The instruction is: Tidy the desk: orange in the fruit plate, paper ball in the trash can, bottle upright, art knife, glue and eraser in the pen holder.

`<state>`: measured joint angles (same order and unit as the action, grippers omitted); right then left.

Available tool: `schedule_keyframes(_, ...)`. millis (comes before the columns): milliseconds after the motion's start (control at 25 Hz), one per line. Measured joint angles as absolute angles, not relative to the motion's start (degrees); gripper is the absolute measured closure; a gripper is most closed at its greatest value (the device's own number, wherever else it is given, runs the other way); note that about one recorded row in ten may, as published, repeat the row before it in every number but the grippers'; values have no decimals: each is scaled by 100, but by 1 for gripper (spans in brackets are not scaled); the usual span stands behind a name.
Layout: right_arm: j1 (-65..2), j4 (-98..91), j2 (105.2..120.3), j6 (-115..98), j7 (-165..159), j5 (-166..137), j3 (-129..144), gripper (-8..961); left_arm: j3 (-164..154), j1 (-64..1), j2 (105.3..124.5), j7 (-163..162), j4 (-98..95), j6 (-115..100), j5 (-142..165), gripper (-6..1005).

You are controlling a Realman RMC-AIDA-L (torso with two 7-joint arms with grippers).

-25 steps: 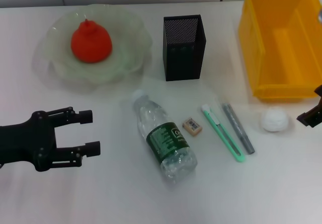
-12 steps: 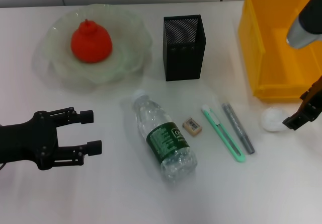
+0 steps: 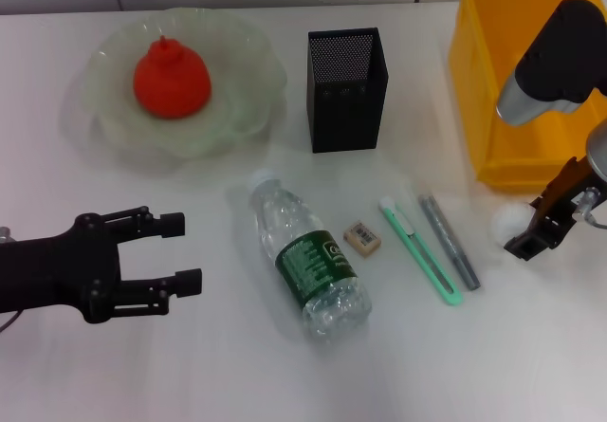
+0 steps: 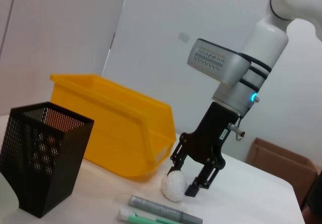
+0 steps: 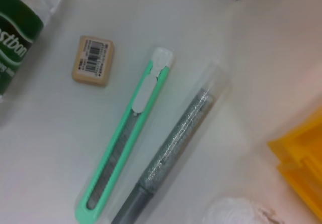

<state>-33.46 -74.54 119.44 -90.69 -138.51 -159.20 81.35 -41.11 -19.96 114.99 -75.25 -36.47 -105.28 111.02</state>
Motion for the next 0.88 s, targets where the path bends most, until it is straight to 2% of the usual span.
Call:
schedule_keyframes(40, -3352, -7431, 11944, -9049, -13846, -15911, 8153, 185, -4111, -1996, 11499, -7525, -3647, -10528, 11102, 210)
schedule_keyframes(240, -3382, -7391, 11944, -9060, -13841, -15792, 8185, 391, -4115, -2024, 11546, -7522, -3644, -10460, 11212, 216)
schedule_keyframes(520, -3385, -7595, 11944, -9308, -13871, -15784, 8183, 475, -4078, -2030, 11558, -7518, -3639, -10448, 11233, 224)
schedule_keyframes(680, -3219, -8356, 11943, -9668, -13853, -15629, 8057, 523, -4069, -2030, 11554, -7515, -3638, -10444, 11234, 228)
schedule_keyframes(880, -2841, -9563, 11924, -9795, -13639, -14786, 6956, 535, -4061, -2021, 11553, -7514, -3638, -10396, 11238, 234)
